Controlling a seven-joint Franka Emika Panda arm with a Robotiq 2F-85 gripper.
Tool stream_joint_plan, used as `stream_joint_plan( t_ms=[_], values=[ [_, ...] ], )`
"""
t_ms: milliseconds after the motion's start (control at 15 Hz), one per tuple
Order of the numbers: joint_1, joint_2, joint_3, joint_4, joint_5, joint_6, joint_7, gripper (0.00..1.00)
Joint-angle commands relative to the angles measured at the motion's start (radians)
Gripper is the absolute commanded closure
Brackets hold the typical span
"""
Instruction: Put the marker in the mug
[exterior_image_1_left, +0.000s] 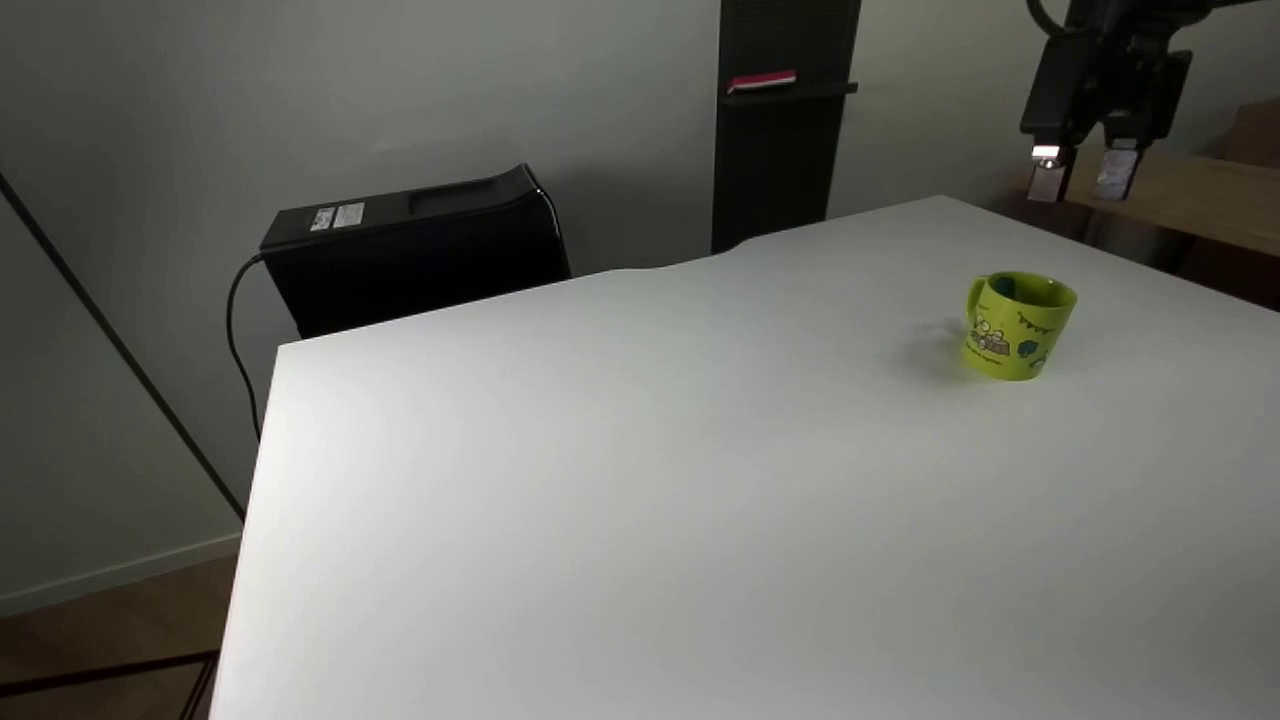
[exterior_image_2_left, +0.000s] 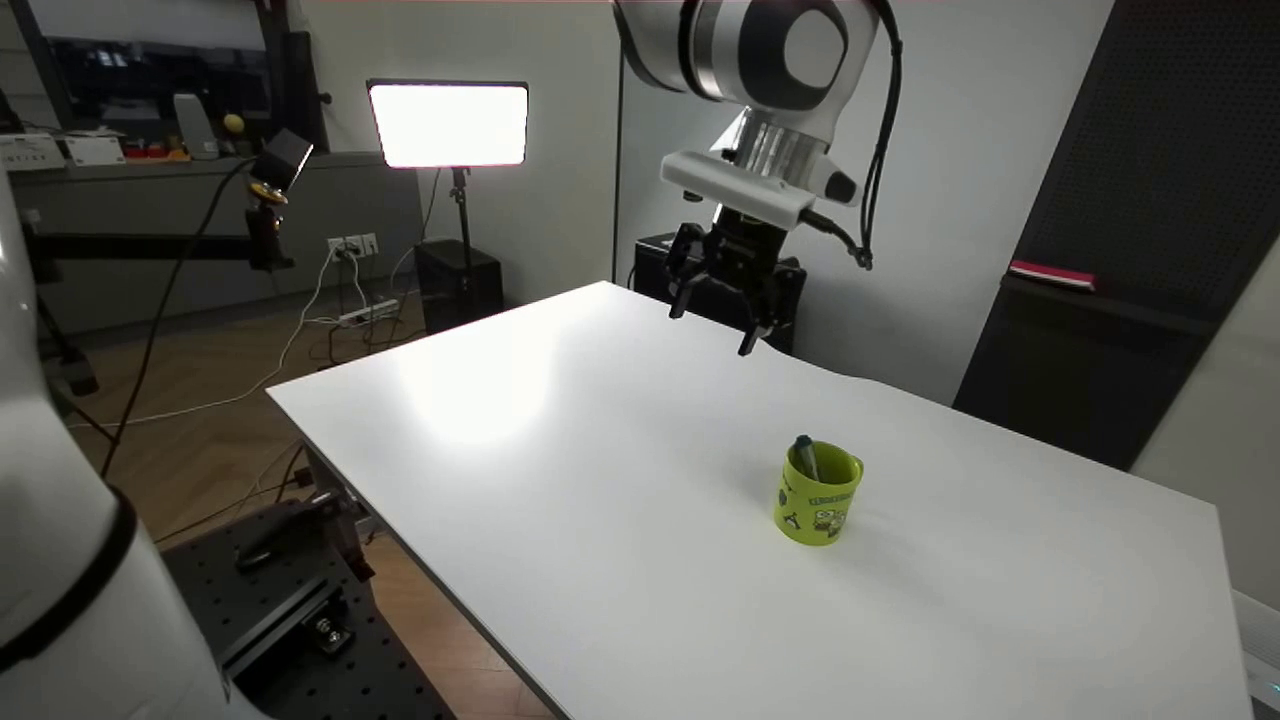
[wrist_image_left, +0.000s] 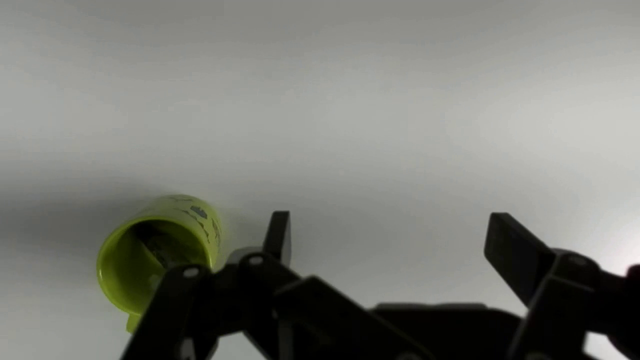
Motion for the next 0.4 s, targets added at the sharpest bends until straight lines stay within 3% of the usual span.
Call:
stream_joint_plan(
  t_ms=[0,333],
  values=[
    [0.004,-0.023,0.006,-0.034,-0.005,0.048,-0.021,0.0],
    [0.012,-0.076,0.01,-0.104,-0.006,0.117,-0.05,0.0]
  ],
)
